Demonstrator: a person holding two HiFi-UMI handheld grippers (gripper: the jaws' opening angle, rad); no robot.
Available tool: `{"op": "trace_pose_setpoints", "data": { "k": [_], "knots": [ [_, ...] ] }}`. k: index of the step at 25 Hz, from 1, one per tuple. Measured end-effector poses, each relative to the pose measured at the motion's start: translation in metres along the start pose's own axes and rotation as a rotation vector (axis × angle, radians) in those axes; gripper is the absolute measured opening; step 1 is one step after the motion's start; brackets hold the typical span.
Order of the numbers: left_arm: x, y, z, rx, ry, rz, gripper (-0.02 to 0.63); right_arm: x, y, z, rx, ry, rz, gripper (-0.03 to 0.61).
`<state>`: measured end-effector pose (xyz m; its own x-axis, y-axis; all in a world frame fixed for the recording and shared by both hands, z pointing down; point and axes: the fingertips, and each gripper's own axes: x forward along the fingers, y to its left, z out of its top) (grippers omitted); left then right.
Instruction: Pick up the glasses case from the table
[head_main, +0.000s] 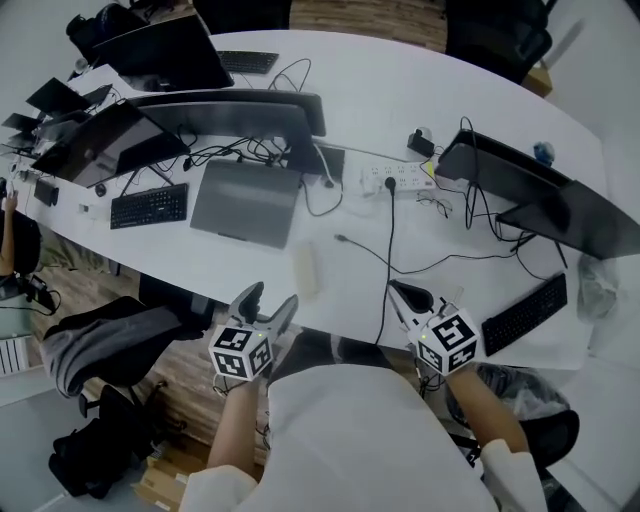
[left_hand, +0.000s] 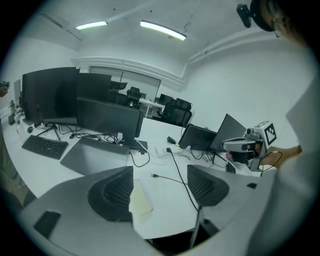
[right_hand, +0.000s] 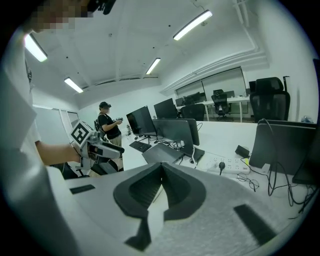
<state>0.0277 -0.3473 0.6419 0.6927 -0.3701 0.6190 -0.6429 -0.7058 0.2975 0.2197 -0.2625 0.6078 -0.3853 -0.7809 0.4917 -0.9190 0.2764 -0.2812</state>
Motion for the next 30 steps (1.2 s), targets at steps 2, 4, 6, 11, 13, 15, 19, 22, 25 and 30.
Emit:
{"op": "trace_pose_setpoints", "data": {
  "k": [2, 4, 6, 11, 13, 15, 19, 22, 25, 30],
  "knots": [
    [0.008, 0.005, -0.004, -0.005, 0.029, -0.015, 0.328, 0.002, 0.0, -0.001, 0.011, -0.001, -0.019, -0.003],
    [0.017, 0.01, -0.009, -0.016, 0.056, -0.03, 0.341, 0.005, 0.0, -0.002, 0.021, 0.0, -0.035, -0.003],
    [0.027, 0.014, -0.016, -0.027, 0.087, -0.049, 0.342, 0.007, 0.0, -0.006, 0.033, 0.004, -0.053, -0.003],
    [0.053, 0.026, -0.037, -0.027, 0.167, -0.079, 0.342, 0.014, 0.0, -0.016, 0.073, 0.012, -0.098, -0.003],
    [0.063, 0.031, -0.046, -0.019, 0.196, -0.073, 0.344, 0.016, 0.001, -0.021, 0.093, 0.015, -0.114, -0.003],
    [0.073, 0.036, -0.057, -0.024, 0.225, -0.065, 0.348, 0.018, 0.002, -0.027, 0.115, 0.019, -0.131, -0.003],
    [0.096, 0.043, -0.078, -0.037, 0.275, -0.054, 0.351, 0.023, 0.003, -0.037, 0.153, 0.022, -0.156, -0.003],
    [0.112, 0.046, -0.092, -0.033, 0.314, -0.049, 0.356, 0.029, 0.004, -0.046, 0.174, 0.032, -0.172, -0.003],
    [0.127, 0.05, -0.106, -0.025, 0.352, -0.036, 0.362, 0.035, 0.003, -0.056, 0.194, 0.047, -0.181, -0.003],
    [0.151, 0.057, -0.128, -0.046, 0.412, -0.015, 0.373, 0.043, 0.004, -0.071, 0.224, 0.069, -0.188, -0.003]
  ]
}}
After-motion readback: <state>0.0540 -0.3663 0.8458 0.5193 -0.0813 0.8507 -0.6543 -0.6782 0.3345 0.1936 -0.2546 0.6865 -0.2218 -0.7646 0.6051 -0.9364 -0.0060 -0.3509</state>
